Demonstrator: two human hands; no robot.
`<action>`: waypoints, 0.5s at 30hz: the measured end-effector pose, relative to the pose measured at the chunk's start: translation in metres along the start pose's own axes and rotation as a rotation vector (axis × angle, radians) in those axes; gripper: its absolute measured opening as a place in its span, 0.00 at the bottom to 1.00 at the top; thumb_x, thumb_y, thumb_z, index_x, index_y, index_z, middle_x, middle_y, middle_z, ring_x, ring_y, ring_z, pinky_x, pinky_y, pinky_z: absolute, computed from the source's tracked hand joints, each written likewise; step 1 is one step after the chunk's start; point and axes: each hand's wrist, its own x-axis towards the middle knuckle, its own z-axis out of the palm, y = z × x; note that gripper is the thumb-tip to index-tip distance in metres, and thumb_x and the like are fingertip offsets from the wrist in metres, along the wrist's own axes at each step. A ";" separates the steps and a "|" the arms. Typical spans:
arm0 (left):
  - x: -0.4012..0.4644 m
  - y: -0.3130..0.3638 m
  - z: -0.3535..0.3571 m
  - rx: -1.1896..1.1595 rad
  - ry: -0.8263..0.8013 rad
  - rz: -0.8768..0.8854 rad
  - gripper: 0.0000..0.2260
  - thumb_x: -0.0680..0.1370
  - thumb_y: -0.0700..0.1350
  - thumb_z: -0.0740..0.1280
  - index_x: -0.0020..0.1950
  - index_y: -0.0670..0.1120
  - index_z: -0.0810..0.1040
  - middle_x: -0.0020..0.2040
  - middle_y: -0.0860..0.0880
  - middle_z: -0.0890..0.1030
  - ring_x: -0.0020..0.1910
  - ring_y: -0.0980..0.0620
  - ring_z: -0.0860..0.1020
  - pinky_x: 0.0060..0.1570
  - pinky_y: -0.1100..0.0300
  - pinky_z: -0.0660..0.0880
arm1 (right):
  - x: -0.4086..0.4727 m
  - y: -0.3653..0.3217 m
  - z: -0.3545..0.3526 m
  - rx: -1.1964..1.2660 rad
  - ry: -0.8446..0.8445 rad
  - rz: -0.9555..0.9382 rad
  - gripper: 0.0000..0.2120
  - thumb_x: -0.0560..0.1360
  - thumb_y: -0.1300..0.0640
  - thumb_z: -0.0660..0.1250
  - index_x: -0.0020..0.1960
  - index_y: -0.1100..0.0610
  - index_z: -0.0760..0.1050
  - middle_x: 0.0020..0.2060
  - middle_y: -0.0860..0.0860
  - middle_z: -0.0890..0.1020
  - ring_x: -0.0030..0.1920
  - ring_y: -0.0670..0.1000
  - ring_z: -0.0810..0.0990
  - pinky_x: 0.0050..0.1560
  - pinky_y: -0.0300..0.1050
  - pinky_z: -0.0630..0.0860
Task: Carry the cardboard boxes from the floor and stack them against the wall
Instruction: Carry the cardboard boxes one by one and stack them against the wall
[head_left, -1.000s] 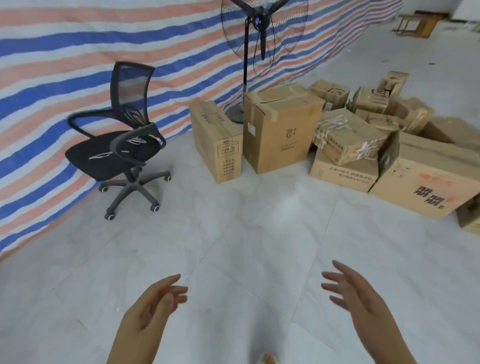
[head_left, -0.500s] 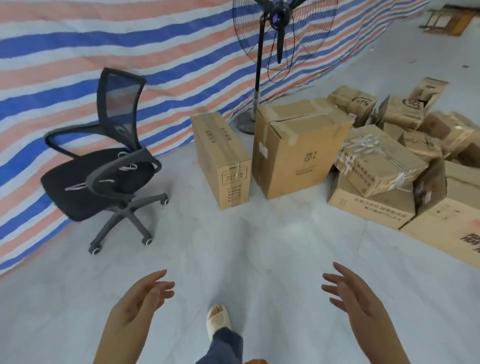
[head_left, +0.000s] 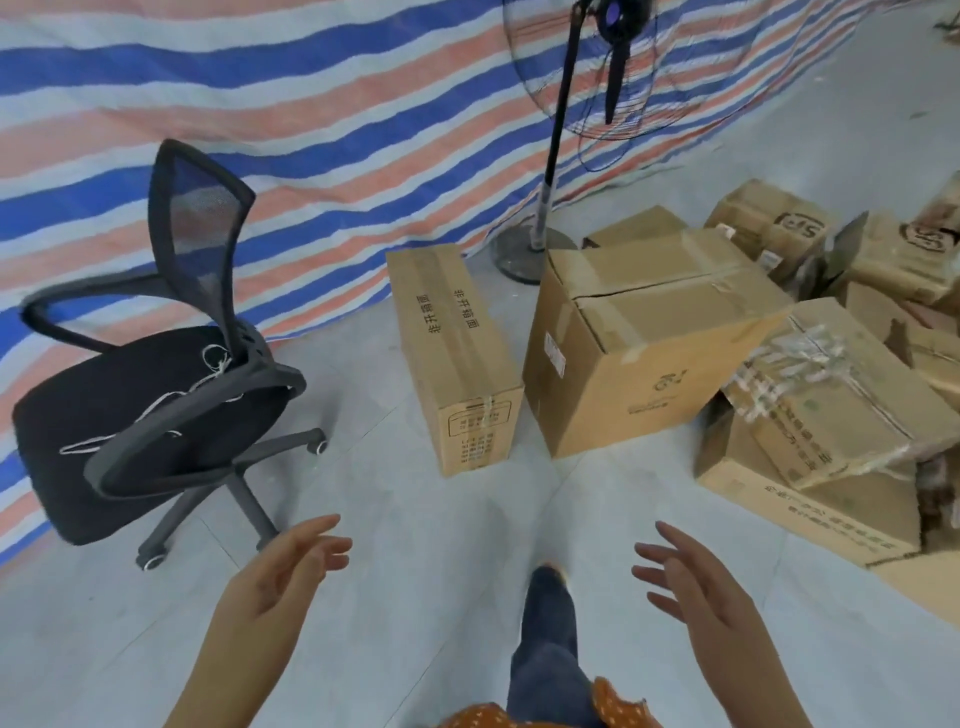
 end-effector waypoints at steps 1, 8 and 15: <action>0.015 0.004 0.010 0.000 0.027 -0.015 0.13 0.79 0.35 0.60 0.52 0.49 0.80 0.45 0.52 0.85 0.43 0.56 0.83 0.50 0.62 0.76 | 0.028 -0.007 -0.001 -0.018 -0.030 0.000 0.13 0.80 0.61 0.57 0.61 0.51 0.73 0.53 0.49 0.82 0.51 0.49 0.82 0.56 0.47 0.78; 0.107 0.041 0.078 0.008 0.159 -0.111 0.13 0.80 0.37 0.60 0.54 0.52 0.79 0.46 0.55 0.84 0.45 0.56 0.82 0.50 0.54 0.77 | 0.207 -0.080 -0.006 -0.168 -0.198 -0.050 0.14 0.81 0.59 0.56 0.64 0.50 0.71 0.53 0.45 0.81 0.53 0.46 0.81 0.58 0.48 0.75; 0.202 0.031 0.105 0.059 0.107 -0.232 0.13 0.79 0.37 0.61 0.54 0.53 0.78 0.46 0.57 0.84 0.44 0.59 0.82 0.55 0.50 0.75 | 0.325 -0.091 0.036 -0.254 -0.273 -0.020 0.13 0.81 0.56 0.57 0.62 0.44 0.72 0.51 0.42 0.82 0.50 0.41 0.82 0.53 0.42 0.76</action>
